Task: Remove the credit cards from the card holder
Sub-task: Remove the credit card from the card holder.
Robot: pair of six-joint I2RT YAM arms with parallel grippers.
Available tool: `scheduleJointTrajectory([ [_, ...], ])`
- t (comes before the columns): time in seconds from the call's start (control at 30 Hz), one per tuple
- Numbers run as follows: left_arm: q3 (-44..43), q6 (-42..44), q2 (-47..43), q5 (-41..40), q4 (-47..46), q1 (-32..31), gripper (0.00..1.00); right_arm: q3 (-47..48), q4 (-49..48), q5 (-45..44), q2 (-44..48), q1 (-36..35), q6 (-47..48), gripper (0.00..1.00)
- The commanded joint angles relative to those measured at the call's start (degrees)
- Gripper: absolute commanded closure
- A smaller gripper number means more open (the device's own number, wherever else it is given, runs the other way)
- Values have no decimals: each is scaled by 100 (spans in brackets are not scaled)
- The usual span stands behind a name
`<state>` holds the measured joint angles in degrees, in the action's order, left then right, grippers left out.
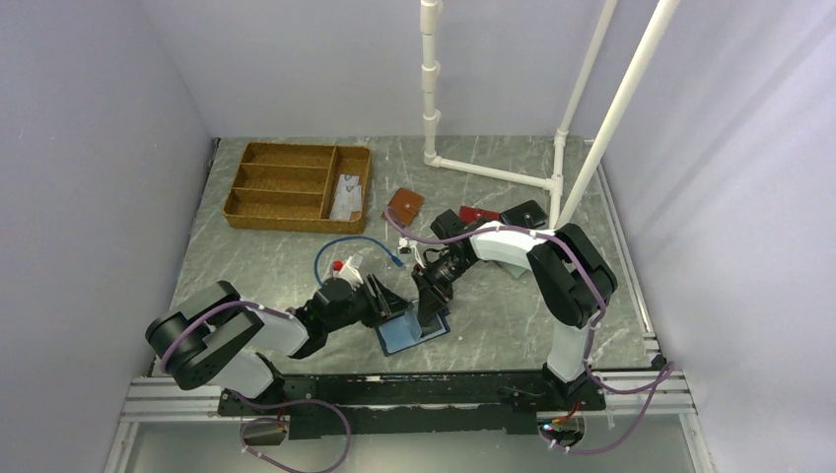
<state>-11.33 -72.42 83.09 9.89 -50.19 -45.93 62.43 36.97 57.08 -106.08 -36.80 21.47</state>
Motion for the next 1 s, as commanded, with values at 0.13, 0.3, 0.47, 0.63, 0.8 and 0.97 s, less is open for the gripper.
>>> scheduleJointTrajectory([
  [0.13, 218, 67, -57, 64, -366, 14, 59, 164, -86, -12, -19, -12, 19, 71],
  [0.3, 380, 66, -43, 52, -488, 15, 70, 180, -53, 67, -31, -12, 53, 68],
  [0.47, 379, 128, 25, 95, -513, 14, 74, 198, 16, 230, -18, -12, 120, 60],
  [0.63, 393, 120, 227, 166, -693, 16, 87, 182, -11, 257, -26, -18, 99, 59],
  [0.8, 449, 79, 391, 178, -850, 38, 87, 133, -170, -17, -26, -21, -69, 59],
  [0.97, 327, 154, 426, 316, -764, 54, 78, 94, -294, -408, -95, -20, -237, 63],
])
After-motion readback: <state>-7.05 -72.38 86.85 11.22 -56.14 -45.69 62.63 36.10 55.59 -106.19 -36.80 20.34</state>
